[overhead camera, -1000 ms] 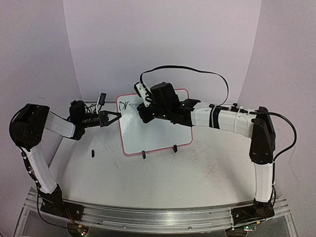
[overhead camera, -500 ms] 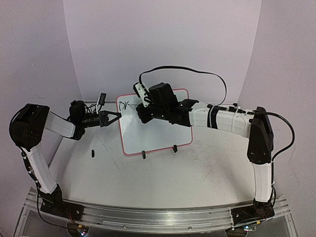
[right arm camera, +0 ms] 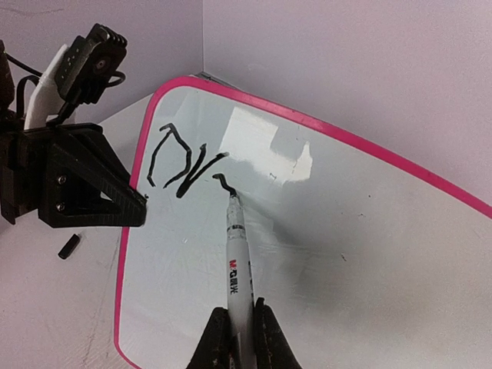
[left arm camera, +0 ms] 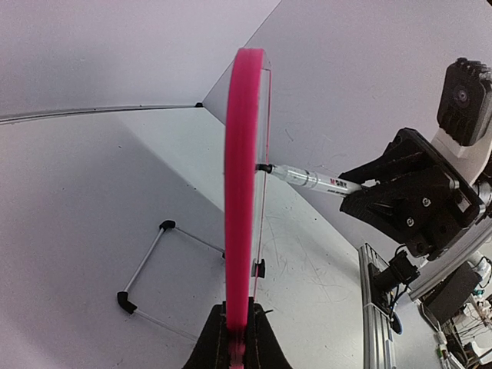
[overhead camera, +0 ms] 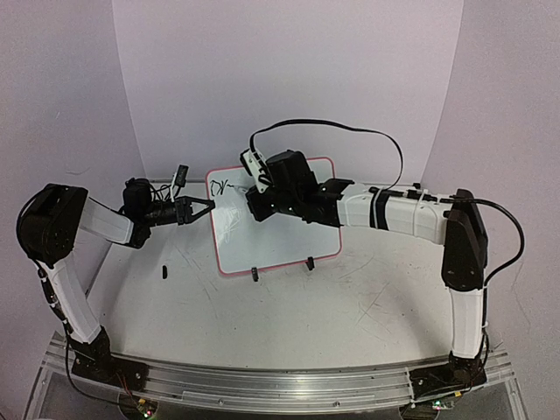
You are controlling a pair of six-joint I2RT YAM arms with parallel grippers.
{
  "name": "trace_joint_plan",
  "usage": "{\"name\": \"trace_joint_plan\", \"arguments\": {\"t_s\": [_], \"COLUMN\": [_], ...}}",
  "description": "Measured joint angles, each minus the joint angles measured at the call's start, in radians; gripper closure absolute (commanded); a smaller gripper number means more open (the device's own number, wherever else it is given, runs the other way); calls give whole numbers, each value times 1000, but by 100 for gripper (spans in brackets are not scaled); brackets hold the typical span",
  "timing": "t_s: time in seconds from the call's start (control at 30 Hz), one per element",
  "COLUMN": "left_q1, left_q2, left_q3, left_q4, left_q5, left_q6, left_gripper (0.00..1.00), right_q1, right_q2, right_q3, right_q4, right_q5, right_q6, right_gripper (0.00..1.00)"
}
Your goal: Write a sentence on the whiteboard
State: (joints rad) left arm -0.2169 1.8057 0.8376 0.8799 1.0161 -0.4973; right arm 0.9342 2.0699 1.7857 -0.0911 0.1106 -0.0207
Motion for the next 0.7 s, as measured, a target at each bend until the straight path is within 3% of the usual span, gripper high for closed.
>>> {"name": "trace_joint_plan", "arguments": {"t_s": [0.7], "left_q1": [0], "left_q2": [0], "left_q3": [1], "left_q4": [-1], "left_q5": [-2], "left_q6": [-1], "left_gripper": [100], "right_q1": [-19], "right_q2": [-18], "right_q3": [-3], "right_q4": [-2], "right_q5": [11], "right_q6": [29], "right_gripper": [100]}}
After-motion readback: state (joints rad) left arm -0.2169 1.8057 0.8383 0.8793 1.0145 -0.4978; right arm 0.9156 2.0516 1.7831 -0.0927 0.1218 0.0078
